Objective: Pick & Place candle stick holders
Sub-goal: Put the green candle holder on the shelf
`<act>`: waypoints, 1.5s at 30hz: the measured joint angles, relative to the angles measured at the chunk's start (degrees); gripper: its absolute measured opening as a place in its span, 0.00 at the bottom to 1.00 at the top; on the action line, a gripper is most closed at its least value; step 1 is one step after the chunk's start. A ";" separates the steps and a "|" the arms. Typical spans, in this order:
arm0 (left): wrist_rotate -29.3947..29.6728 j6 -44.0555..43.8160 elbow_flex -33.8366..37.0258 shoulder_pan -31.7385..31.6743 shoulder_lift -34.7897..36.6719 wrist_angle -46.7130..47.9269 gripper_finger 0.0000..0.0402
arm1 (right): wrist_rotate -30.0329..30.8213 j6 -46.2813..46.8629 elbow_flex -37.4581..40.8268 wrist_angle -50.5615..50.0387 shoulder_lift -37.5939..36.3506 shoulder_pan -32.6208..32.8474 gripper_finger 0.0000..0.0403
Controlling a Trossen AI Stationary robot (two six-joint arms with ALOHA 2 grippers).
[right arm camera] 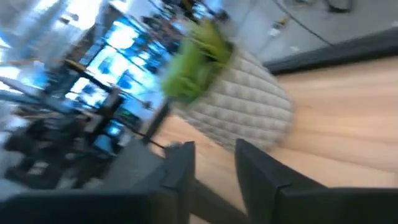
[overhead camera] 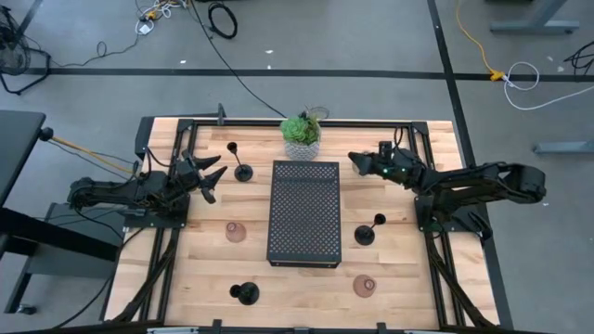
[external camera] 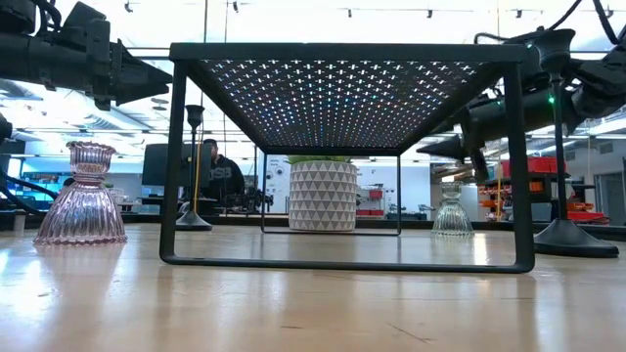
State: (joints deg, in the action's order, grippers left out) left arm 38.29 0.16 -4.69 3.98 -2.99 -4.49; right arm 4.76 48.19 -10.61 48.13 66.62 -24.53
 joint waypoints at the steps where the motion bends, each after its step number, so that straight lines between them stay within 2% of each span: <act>1: -0.01 0.00 0.00 -0.01 0.01 0.00 0.49 | -0.77 -0.41 0.00 1.13 -0.21 0.00 0.35; 8: -0.01 0.00 0.00 -0.01 0.01 0.02 0.49 | -10.05 0.87 0.00 2.52 -1.54 -0.21 0.63; 14: -0.01 0.00 0.00 0.00 0.01 0.00 0.49 | -16.72 5.37 0.00 2.98 -3.15 -2.78 0.69; 17: -0.01 0.00 0.00 0.01 0.01 0.02 0.49 | -20.75 5.81 0.00 2.41 -3.96 -4.68 0.68; 23: -0.01 -0.07 0.00 0.01 0.00 0.02 0.49 | -22.40 4.22 0.02 2.92 -8.01 -11.25 0.62; 26: -0.01 -0.07 0.00 0.01 0.01 0.02 0.49 | -23.34 2.02 0.02 -2.11 -10.99 -14.19 0.57; 31: -0.02 -2.19 0.00 0.00 0.01 0.02 0.49 | -28.89 -1.37 0.02 -15.07 -16.24 -20.51 0.48; 37: -0.08 -5.51 0.00 0.00 0.01 0.02 0.49 | -33.87 -5.99 0.02 -20.34 -20.01 -26.58 0.38; 42: -0.05 -5.51 0.00 0.01 0.01 0.04 0.49 | -32.61 -12.73 0.05 -33.12 -19.79 -27.63 0.34; 45: -0.03 -5.49 0.00 0.01 0.01 0.02 0.49 | -30.73 -14.57 0.07 -35.71 -19.79 -27.69 0.34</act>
State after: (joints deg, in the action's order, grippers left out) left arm 38.26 -5.33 -4.69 3.99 -2.98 -4.47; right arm -25.98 33.61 -10.55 12.42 46.83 -52.23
